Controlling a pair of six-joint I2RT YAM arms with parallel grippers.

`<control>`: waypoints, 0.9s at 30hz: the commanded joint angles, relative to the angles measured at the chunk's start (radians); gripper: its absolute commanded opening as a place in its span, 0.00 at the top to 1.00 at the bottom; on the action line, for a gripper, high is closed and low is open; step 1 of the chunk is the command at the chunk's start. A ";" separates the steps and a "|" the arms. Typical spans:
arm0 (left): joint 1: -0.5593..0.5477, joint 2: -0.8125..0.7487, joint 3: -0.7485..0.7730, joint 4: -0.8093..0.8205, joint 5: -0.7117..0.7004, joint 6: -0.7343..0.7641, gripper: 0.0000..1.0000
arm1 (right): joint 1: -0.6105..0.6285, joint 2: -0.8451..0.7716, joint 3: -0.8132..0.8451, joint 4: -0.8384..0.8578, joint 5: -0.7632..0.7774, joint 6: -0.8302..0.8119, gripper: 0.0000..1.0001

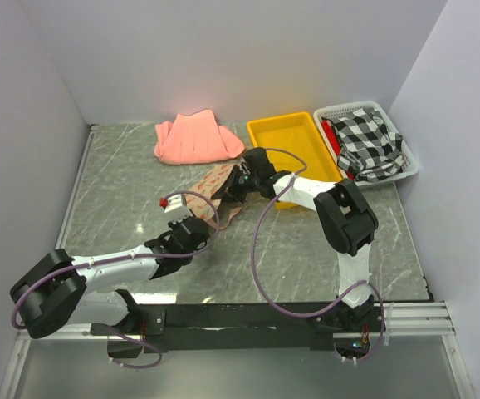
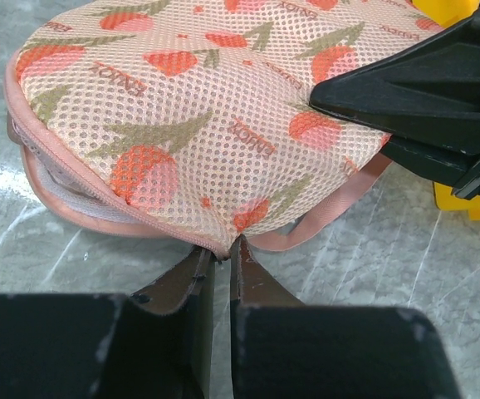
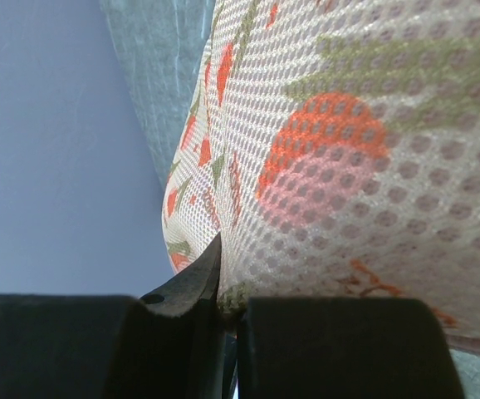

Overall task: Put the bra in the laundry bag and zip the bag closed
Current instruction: Zip the zipper on the laundry bag.

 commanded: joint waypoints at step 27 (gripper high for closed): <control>0.001 0.080 0.062 0.123 0.133 0.073 0.89 | -0.072 0.002 0.072 -0.058 -0.094 -0.102 0.94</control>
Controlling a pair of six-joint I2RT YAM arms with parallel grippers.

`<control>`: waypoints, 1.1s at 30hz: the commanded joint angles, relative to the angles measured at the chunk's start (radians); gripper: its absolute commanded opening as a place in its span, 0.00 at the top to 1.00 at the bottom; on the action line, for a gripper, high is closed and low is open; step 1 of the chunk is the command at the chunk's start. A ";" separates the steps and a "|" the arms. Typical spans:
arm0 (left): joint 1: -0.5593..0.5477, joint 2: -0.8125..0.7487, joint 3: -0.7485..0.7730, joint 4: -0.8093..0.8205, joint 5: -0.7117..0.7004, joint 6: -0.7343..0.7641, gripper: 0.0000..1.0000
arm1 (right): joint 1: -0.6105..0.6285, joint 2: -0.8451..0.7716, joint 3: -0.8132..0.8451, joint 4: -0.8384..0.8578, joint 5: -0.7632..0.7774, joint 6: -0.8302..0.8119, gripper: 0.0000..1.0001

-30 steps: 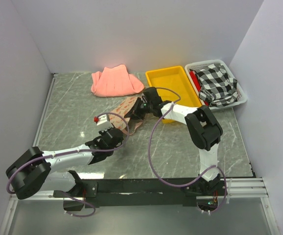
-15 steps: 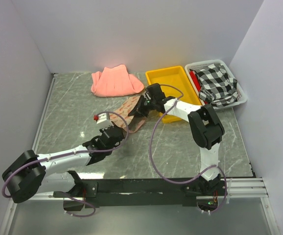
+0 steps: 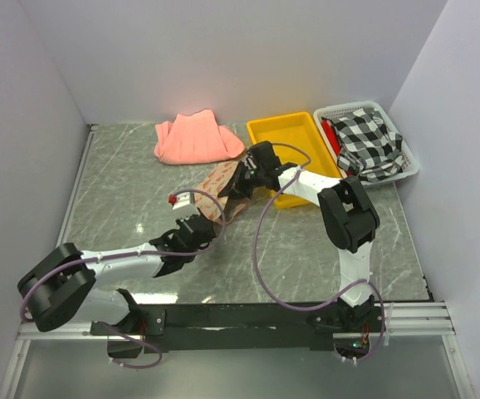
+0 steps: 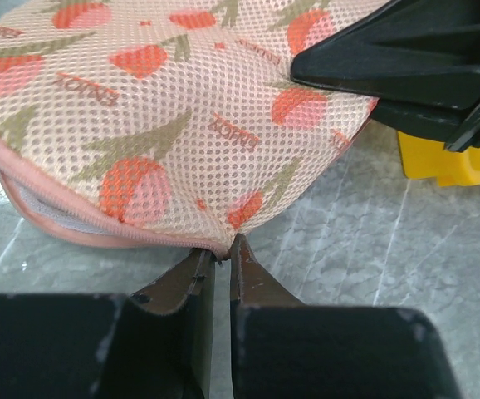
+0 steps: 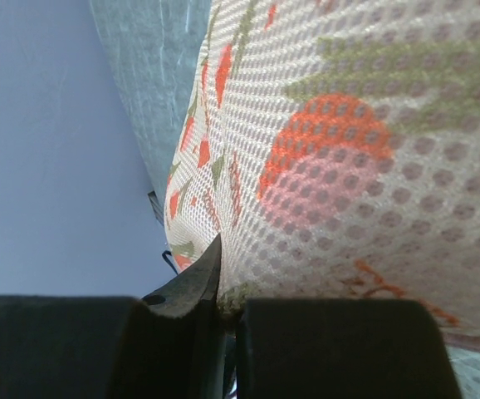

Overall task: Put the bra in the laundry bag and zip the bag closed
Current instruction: Zip the zipper on the laundry bag.

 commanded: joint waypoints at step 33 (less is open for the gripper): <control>0.001 0.087 0.104 -0.036 0.001 0.002 0.99 | -0.005 -0.019 -0.005 0.090 -0.023 0.016 0.93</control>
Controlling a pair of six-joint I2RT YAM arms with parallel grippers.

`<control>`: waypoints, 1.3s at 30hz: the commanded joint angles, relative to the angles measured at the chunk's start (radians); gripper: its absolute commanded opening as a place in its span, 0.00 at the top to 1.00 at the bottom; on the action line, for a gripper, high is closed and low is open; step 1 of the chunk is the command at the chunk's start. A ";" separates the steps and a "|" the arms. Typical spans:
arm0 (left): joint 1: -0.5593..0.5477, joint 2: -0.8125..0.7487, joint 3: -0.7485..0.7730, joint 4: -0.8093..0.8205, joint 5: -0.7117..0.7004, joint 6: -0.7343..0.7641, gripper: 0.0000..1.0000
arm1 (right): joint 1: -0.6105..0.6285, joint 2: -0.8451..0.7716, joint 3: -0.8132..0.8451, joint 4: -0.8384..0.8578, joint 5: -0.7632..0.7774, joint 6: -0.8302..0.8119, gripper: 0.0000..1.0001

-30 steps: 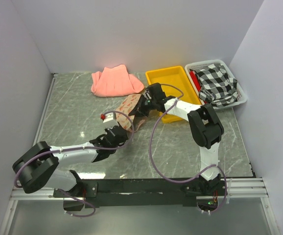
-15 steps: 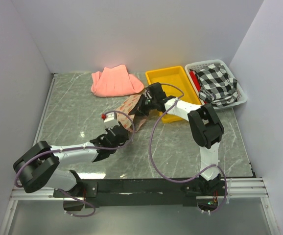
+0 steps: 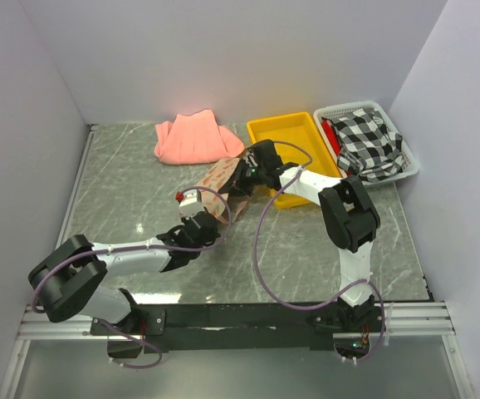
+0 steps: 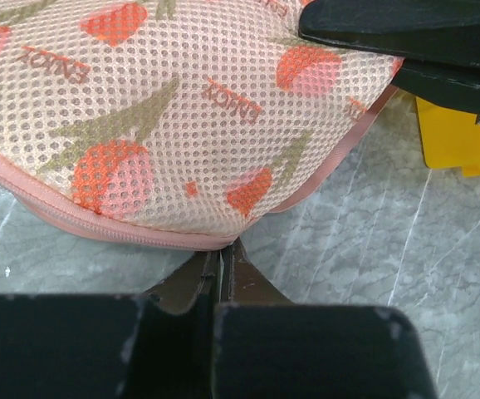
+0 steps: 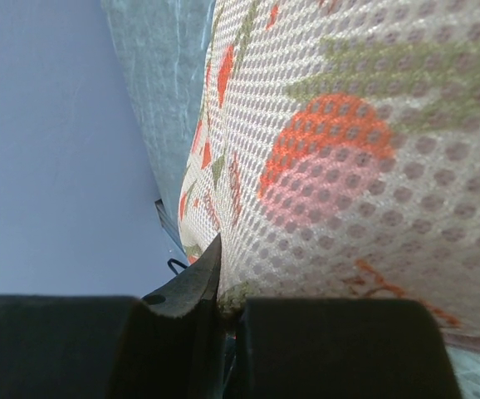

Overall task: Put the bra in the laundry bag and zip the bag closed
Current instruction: Zip the zipper on the laundry bag.

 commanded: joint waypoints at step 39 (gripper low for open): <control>-0.031 0.013 0.105 0.062 -0.005 0.077 0.99 | 0.073 -0.276 -0.344 0.148 -0.006 0.165 0.16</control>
